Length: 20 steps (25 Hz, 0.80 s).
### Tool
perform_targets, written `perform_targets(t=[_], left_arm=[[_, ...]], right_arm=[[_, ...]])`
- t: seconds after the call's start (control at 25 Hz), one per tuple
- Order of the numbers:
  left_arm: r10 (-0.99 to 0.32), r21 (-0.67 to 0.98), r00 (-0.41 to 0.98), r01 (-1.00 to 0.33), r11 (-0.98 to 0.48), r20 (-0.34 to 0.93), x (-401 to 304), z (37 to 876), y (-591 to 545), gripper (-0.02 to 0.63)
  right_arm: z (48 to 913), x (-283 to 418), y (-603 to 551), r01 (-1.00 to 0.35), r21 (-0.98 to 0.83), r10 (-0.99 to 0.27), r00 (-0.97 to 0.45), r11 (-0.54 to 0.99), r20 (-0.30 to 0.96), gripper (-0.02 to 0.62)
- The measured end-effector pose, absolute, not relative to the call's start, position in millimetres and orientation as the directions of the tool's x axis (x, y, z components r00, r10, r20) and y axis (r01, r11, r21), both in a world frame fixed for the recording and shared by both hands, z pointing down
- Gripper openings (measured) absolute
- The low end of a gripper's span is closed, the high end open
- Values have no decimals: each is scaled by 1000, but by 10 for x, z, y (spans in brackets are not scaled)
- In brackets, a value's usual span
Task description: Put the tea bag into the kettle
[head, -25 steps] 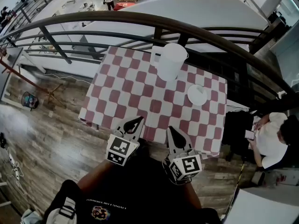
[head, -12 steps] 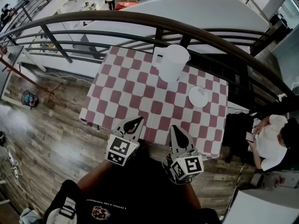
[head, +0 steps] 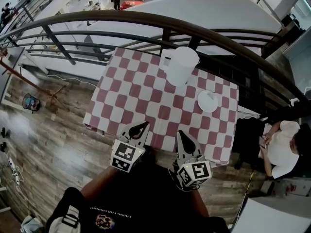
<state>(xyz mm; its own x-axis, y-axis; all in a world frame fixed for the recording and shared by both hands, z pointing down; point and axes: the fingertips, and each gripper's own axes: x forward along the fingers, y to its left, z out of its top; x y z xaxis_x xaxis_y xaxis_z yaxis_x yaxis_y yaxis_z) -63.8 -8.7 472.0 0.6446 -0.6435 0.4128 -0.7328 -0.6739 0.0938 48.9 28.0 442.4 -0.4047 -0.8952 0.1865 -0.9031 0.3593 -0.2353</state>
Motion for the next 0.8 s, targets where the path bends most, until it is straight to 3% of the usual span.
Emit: perform_targets(t=[0.8], left_arm=[[-648, 36, 648, -718, -696, 401, -599, 4758, -496, 0]], right_arm=[[4479, 463, -220, -906, -175, -887, -417, 386, 198, 12]])
